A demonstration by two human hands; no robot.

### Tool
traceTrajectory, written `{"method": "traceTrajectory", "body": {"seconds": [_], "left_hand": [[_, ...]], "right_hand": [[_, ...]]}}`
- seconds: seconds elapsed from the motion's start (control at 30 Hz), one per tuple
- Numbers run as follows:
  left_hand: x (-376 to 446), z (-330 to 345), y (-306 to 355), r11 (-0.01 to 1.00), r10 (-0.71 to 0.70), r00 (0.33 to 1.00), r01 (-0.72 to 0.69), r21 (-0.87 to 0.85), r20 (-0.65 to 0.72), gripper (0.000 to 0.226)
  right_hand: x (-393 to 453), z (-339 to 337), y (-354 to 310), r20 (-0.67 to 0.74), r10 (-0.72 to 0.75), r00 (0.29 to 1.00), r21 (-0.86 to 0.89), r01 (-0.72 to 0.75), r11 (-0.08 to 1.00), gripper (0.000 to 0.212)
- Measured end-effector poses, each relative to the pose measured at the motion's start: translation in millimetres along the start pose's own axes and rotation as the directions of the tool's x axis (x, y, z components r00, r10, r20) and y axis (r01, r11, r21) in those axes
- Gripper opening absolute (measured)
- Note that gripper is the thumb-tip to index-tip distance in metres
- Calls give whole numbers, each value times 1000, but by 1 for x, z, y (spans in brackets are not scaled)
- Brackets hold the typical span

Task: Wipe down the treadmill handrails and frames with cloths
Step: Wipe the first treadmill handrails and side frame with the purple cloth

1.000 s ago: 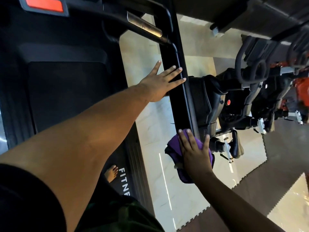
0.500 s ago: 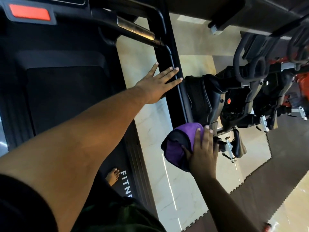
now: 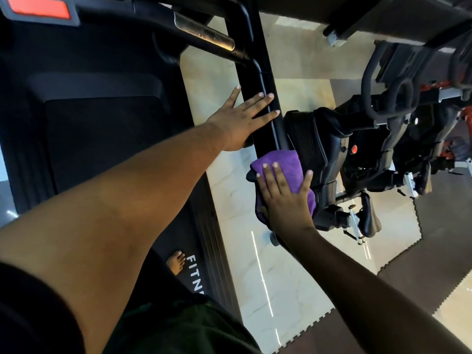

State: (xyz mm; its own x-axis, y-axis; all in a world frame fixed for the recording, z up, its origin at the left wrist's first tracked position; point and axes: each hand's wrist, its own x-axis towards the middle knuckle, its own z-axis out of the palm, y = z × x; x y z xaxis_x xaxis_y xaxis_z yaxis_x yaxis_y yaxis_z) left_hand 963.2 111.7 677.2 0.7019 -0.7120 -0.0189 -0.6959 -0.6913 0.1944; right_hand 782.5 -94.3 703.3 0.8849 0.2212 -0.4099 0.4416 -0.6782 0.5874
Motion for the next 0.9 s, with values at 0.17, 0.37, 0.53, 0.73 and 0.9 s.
{"method": "traceTrajectory", "body": {"seconds": [0.17,0.37,0.53,0.73,0.9], "left_hand": [[-2,10,-8,999,22,998,-20,26,-61,106],[-2,8,-10,995,65,996,-61,81,-54,101],[4,-10,-27,988,3,999,4,156,-45,99],[24,-26,-58,920,60,998,-52,387,-9,92],[25,-40,-75,923,24,999,-34,382,31,89]], "right_hand": [[54,-12,-27,276,-69,959,-366,171,915,82],[30,-9,-16,255,-247,935,-327,324,888,72],[-18,-16,8,41,51,998,31,-53,998,93],[97,-43,10,-2,162,987,123,-160,979,105],[35,-24,7,71,35,997,33,-37,999,92]]}}
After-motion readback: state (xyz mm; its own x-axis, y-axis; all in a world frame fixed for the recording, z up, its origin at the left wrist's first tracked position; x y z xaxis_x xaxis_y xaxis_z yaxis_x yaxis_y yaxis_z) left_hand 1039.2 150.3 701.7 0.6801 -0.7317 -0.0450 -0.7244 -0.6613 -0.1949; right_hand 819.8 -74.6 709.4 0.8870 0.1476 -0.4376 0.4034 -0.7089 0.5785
